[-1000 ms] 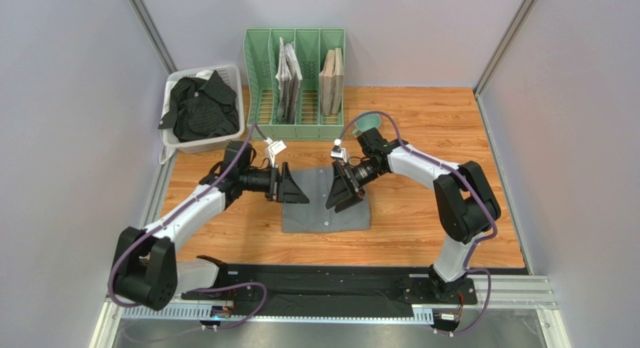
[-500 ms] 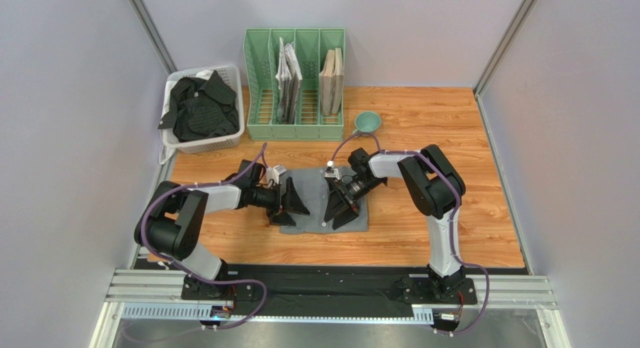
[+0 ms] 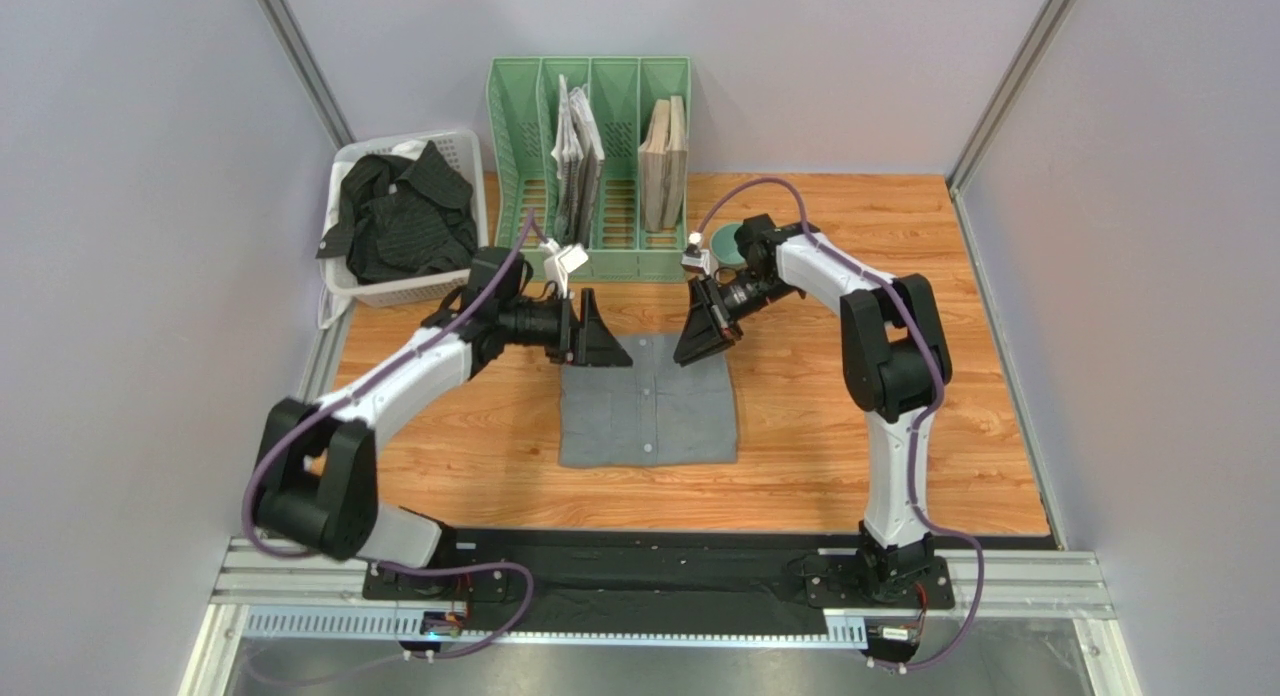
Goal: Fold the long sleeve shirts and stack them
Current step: Fold the shirt
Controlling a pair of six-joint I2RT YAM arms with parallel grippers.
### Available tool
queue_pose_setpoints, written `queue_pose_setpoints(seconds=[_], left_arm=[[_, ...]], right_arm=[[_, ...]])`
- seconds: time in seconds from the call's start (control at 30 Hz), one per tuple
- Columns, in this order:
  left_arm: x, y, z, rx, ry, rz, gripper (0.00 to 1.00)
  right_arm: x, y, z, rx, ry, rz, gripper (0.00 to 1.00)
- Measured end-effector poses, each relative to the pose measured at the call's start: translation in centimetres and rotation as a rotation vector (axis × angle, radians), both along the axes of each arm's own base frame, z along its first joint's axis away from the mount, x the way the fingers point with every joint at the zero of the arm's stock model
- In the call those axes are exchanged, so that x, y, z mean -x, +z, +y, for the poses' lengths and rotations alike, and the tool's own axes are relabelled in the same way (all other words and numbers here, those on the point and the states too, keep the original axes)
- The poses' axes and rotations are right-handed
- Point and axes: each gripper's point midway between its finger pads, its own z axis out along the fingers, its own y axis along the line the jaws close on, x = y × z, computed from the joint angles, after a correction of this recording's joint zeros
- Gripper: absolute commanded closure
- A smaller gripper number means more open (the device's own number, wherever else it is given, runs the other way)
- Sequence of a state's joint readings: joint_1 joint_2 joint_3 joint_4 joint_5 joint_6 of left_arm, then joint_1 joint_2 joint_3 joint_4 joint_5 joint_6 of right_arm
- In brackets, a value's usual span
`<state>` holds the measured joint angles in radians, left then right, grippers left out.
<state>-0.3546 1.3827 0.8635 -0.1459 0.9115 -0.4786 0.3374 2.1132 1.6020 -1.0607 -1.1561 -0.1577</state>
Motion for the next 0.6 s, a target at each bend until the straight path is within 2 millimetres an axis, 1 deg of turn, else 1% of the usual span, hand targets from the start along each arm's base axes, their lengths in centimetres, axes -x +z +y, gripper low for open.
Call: queue_pose_setpoints(seconds=[0.03,0.07,0.13,0.17,0.23,0.27,0.3,0.37,0.43,0.47,0.5,0.53,0.57,0.6], left_arm=[[-1.3,-0.6,-0.1,-0.01,0.007,0.002,0.27],[-2.6,-1.8,0.0,-0.028,0.021,0.022,0.3],[-3.9,-4.9,0.3,-0.07,0.044,0.09,0.34],[-4.2,-6.9,0.5,-0.094,0.054,0.138,0.36],[-3.9,-10.6,0.9,-0.144,0.067,0.236,0.39],[-3.2,-12.1,1.0,-0.166,0.065,0.277,0.4],[-2.1,-13.4,1.0,-0.184,0.057,0.313,0.4],[0.0,-13.7,-0.1,-0.169,0.011,0.34,0.41],[2.3,-13.4,-2.1,-0.175,-0.061,0.323,0.41],[3.7,-13.4,-3.5,-0.181,-0.111,0.313,0.38],[5.4,-13.2,-5.0,-0.184,-0.174,0.299,0.35],[6.6,-13.0,-5.9,-0.183,-0.213,0.292,0.31],[8.1,-12.5,-6.8,-0.18,-0.258,0.286,0.28],[9.0,-11.8,-7.1,-0.173,-0.278,0.28,0.24]], right_arm=[[-0.4,-0.9,0.0,0.027,-0.01,0.001,0.8],[-0.9,-2.3,-0.1,0.069,-0.02,0.006,0.82],[-1.4,-5.3,-0.4,0.154,-0.035,0.031,0.86],[-1.6,-7.0,-0.6,0.204,-0.04,0.04,0.86],[-1.7,-9.7,-1.1,0.293,-0.046,0.061,0.86],[-1.7,-10.1,-1.0,0.304,-0.049,0.087,0.86],[-1.7,-10.1,-0.9,0.316,-0.052,0.107,0.85],[-2.6,-9.9,-0.7,0.355,-0.051,0.071,0.82],[-3.8,-9.7,0.1,0.381,-0.042,-0.009,0.8],[-4.3,-9.5,0.6,0.394,-0.029,-0.058,0.78],[-4.6,-9.4,1.3,0.403,-0.012,-0.102,0.77],[-4.8,-9.3,2.1,0.408,0.012,-0.152,0.77],[-4.6,-9.3,2.8,0.41,0.036,-0.185,0.75],[-4.3,-9.4,3.4,0.415,0.062,-0.216,0.73]])
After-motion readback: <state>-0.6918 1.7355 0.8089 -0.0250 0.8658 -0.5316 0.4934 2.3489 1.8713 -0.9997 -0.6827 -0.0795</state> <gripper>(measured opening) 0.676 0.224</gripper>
